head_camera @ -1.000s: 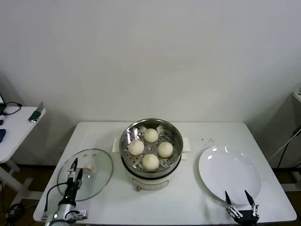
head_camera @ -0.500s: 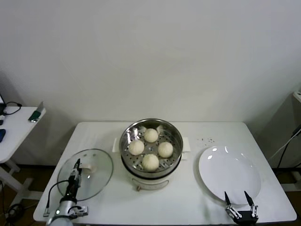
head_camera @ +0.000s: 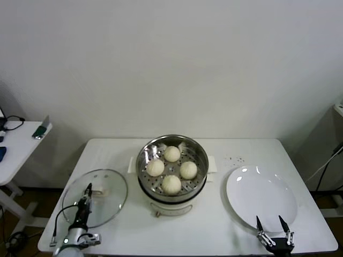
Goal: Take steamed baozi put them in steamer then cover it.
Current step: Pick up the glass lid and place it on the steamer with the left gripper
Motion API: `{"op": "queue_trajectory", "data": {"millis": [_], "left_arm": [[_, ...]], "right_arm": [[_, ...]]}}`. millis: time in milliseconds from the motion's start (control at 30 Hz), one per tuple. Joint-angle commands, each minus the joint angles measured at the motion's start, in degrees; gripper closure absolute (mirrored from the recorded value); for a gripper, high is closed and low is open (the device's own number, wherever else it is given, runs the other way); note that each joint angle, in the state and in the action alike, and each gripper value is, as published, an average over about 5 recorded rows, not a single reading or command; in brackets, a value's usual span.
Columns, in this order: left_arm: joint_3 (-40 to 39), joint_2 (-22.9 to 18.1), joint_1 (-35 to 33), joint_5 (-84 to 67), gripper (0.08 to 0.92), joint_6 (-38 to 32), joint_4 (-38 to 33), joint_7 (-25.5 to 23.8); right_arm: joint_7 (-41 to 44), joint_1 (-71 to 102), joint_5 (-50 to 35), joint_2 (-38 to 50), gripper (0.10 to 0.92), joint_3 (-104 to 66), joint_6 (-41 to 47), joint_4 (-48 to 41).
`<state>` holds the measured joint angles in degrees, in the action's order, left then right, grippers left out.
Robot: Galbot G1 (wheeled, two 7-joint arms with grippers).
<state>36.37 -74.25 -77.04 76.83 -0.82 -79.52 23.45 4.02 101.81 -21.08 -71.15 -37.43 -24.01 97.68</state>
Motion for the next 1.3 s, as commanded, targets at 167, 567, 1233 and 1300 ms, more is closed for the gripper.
{"op": "queue_trajectory", "data": {"millis": [167,567,1233,1300], "left_arm": [[-0.3,3.5,-4.2,-11.0,0.863,4.2,-18.6,-7.0],[-0.1,15.4,-5.0,-24.6,0.863,19.6,-38.6,-23.4],[-32.3,5.1,12.4,-1.6,0.863,38.3,-44.0,-37.0],[-35.2,2.0,13.8,1.2,0.863,39.1,-42.7,-38.3]], "right_arm": [[0.1,-0.2,0.6,0.3,0.203,0.4,-0.3,-0.6],[-0.3,-0.9,1.5,0.9,0.203,0.2,0.0,0.0],[0.8,-5.1,0.9,0.7,0.203,1.1,-0.9,-2.3],[0.9,-5.4,1.0,0.7,0.203,1.3,-1.2,-2.7]]}}
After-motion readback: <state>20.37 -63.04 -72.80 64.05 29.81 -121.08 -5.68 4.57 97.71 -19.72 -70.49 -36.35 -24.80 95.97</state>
